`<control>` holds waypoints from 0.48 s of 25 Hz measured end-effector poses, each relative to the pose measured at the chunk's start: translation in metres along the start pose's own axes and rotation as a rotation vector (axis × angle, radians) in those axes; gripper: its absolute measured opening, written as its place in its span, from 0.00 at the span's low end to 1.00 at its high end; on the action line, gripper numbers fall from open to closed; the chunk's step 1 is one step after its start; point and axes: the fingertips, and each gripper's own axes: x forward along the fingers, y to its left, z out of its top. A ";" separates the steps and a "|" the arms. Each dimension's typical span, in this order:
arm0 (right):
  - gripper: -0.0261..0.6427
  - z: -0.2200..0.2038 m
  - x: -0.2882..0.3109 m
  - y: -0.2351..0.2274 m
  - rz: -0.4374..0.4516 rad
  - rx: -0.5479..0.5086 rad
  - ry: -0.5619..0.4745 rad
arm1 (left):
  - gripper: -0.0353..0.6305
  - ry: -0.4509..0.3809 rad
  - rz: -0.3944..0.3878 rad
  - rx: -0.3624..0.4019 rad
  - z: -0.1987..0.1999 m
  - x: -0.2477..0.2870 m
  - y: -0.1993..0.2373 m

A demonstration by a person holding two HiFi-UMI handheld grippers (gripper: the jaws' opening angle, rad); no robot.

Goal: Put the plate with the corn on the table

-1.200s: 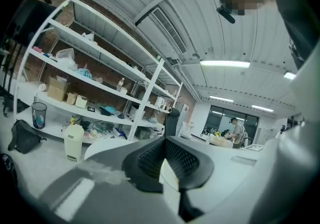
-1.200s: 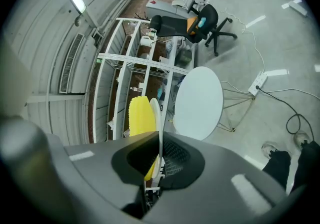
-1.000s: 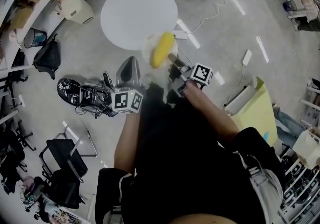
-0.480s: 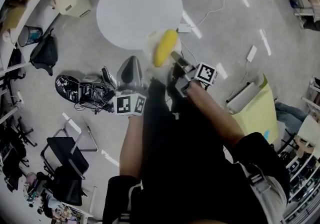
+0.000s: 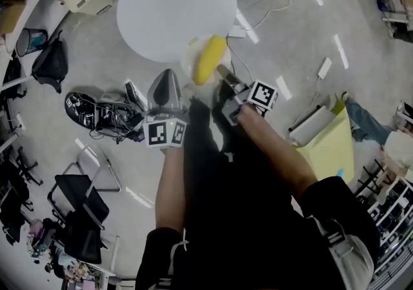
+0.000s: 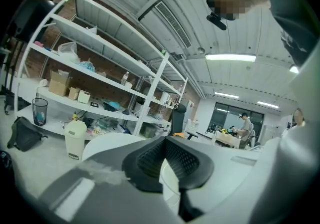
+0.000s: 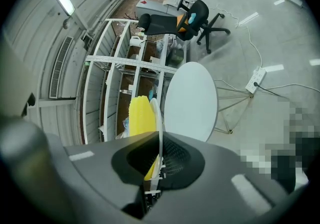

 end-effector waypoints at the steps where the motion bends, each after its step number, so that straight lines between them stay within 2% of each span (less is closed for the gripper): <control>1: 0.07 0.001 0.002 -0.001 0.006 -0.006 0.005 | 0.06 -0.001 0.002 0.001 -0.001 0.001 0.001; 7: 0.07 0.006 0.013 -0.013 0.044 -0.030 0.017 | 0.06 0.014 0.001 0.005 -0.017 0.009 0.004; 12: 0.07 0.008 0.017 -0.039 0.005 -0.014 0.020 | 0.06 0.022 -0.024 0.008 -0.035 0.021 0.006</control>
